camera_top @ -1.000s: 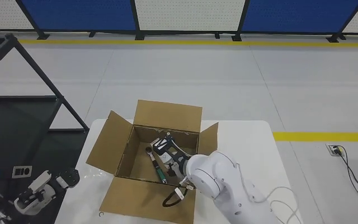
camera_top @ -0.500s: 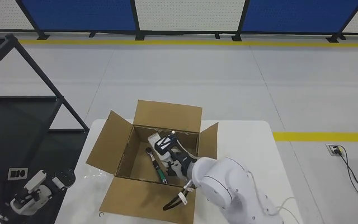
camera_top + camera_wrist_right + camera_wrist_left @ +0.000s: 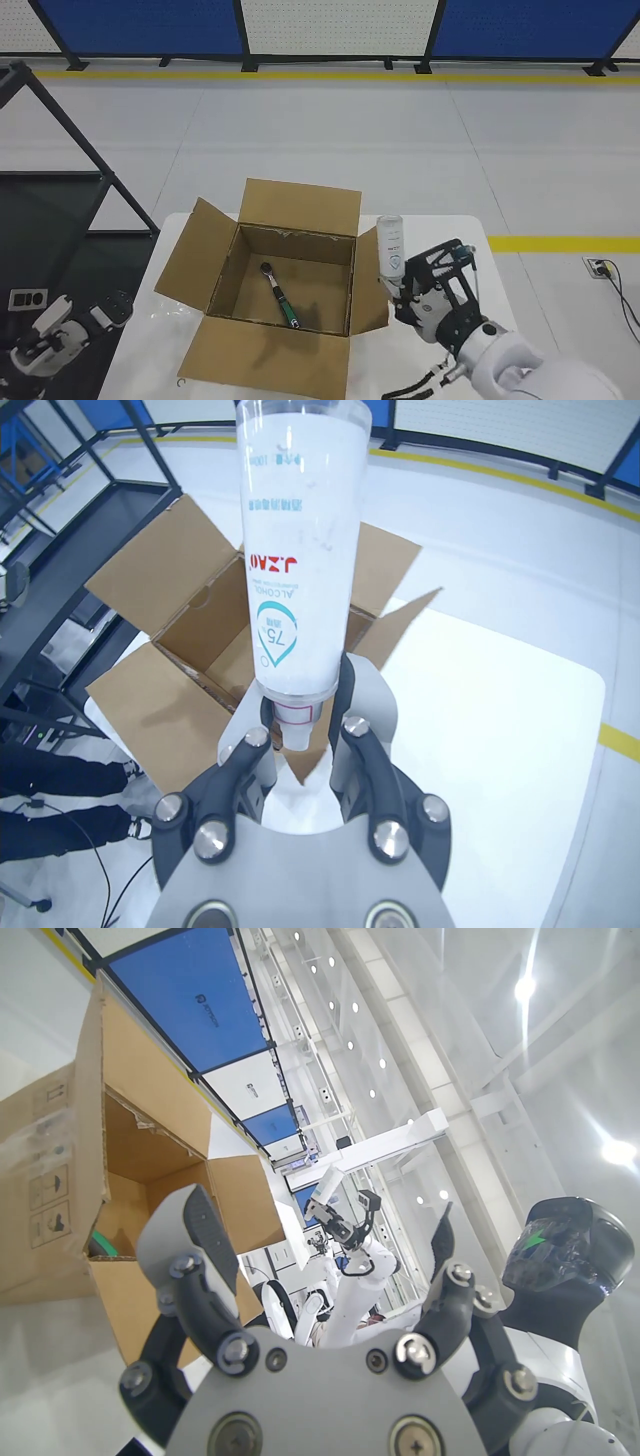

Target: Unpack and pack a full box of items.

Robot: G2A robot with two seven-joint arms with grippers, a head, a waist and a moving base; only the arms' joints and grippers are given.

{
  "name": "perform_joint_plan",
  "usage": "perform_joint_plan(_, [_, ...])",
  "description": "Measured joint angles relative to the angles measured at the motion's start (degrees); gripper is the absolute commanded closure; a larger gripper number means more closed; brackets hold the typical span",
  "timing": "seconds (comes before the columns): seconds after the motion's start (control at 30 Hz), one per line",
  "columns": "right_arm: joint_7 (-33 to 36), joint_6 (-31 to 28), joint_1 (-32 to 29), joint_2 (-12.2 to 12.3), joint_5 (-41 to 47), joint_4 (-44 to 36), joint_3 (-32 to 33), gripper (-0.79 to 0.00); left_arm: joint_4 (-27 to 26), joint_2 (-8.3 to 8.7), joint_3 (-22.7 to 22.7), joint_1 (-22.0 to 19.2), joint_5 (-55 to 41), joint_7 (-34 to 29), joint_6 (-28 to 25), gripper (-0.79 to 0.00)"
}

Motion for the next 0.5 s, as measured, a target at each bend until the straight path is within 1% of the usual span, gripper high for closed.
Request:
perform_joint_plan(0.13, [0.55, 1.79, -4.23, 0.49, 2.16, 0.07, 7.12, 0.0, -0.03, 0.1, -0.23, -0.52, -0.91, 0.08, 0.65, -0.785])
perform_joint_plan(0.27, [0.78, 4.17, -9.07, 0.82, 3.71, 0.86, 12.66, 0.0, 0.46, 0.23, -0.66, -1.28, -1.89, 0.6, 1.62, -0.785])
perform_joint_plan(0.37, [0.35, 5.62, -10.02, 1.05, 4.01, 5.67, 15.51, 0.0, 0.65, 0.33, -1.1, -1.65, -2.6, 0.59, 2.23, -0.785])
perform_joint_plan(0.5, [0.1, 6.34, -7.54, 1.42, 5.17, 15.02, 17.17, 0.0, 0.73, 0.41, -1.51, -1.83, -3.32, 0.67, 2.93, -0.785])
